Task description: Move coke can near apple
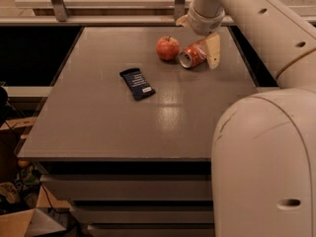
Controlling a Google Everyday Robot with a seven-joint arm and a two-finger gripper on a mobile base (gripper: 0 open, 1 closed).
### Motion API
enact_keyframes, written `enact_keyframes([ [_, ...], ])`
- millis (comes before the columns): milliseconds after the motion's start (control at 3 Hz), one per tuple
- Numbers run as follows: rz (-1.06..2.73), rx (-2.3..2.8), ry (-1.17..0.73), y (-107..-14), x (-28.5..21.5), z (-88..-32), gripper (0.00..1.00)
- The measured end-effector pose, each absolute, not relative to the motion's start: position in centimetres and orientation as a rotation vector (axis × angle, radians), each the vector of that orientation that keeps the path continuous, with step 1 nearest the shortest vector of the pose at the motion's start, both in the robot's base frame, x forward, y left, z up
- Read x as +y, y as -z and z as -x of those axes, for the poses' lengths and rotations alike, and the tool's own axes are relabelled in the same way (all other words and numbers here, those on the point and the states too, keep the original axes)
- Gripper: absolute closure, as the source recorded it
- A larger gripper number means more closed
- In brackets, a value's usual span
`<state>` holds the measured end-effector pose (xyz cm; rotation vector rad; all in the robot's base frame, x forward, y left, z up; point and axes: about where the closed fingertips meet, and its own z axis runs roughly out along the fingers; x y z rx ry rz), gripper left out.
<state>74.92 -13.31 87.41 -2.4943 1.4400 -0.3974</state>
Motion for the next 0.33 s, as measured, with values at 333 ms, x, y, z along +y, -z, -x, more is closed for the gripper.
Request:
enact_keyframes([
  [333, 2.493, 1.429, 0.375, -88.24, -13.13, -75.01, 0.00],
])
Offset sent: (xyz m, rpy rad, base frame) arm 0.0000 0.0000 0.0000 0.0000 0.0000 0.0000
